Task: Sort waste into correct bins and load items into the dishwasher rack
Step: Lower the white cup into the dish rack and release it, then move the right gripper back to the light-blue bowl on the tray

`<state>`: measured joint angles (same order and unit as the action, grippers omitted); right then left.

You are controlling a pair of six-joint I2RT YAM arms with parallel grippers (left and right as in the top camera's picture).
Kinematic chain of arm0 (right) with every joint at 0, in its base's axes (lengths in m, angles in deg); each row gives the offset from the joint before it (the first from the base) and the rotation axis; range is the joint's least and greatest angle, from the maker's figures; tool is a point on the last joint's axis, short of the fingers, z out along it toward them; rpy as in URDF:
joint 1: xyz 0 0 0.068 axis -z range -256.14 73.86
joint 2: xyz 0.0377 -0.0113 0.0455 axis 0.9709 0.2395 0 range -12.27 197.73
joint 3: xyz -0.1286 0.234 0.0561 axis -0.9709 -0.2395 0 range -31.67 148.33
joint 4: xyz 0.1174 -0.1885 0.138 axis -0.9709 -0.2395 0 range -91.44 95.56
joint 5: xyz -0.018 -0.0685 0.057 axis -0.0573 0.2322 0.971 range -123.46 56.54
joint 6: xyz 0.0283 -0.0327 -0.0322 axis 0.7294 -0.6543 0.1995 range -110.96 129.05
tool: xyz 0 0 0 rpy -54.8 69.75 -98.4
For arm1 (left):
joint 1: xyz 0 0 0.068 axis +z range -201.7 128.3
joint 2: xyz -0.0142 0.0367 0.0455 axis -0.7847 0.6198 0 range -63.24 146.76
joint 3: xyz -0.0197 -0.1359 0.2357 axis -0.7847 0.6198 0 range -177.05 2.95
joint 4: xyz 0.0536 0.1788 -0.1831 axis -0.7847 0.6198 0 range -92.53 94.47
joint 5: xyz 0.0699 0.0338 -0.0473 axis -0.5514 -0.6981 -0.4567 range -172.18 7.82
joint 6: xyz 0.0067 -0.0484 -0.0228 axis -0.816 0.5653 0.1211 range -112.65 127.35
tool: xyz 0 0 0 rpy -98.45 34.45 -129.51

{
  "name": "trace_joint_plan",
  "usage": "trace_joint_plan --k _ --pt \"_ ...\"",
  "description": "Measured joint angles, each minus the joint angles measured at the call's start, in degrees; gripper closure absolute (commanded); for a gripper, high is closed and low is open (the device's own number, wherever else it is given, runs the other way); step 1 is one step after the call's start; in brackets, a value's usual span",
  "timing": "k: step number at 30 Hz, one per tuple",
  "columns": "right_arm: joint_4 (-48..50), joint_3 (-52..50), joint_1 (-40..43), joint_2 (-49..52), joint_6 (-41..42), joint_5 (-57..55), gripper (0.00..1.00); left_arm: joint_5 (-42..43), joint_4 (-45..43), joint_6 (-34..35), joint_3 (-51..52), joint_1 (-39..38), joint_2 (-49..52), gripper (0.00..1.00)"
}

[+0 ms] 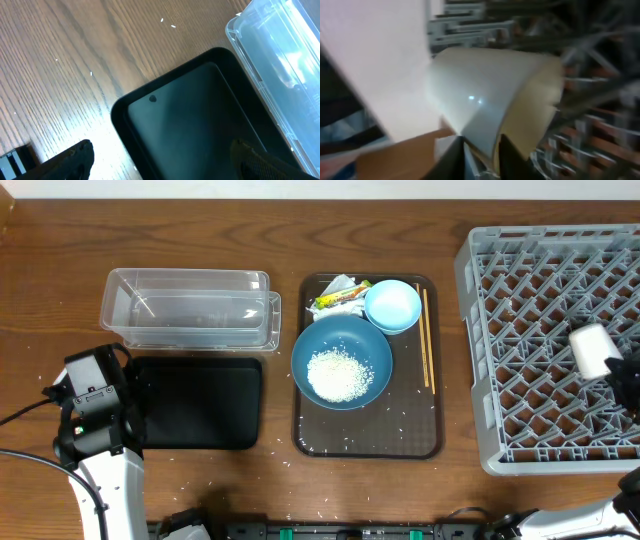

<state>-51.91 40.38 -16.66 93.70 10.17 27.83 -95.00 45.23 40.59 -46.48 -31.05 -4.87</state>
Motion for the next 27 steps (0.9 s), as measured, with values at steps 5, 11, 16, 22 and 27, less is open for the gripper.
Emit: trace_joint_plan --k 5,11,16,22,27 --pt "-0.15 -0.44 0.07 -4.15 3.10 -7.76 0.46 0.00 0.02 0.00 0.00 0.00 0.00 0.10" --pt "0.37 -0.46 0.07 -15.91 6.99 -13.29 0.17 0.00 0.02 0.00 0.00 0.00 0.00 0.10" --pt "2.03 -0.46 -0.13 -25.64 9.16 -14.67 0.13 0.00 0.00 0.00 0.00 0.00 0.02 0.11" --pt "4.09 -0.46 -6.14 -34.34 12.48 -22.47 0.20 0.00 0.02 0.00 0.00 0.00 0.00 0.10" --pt "4.50 -0.22 -15.93 -36.74 14.62 -30.80 0.23 0.00 0.02 0.00 0.00 0.00 0.00 0.11"
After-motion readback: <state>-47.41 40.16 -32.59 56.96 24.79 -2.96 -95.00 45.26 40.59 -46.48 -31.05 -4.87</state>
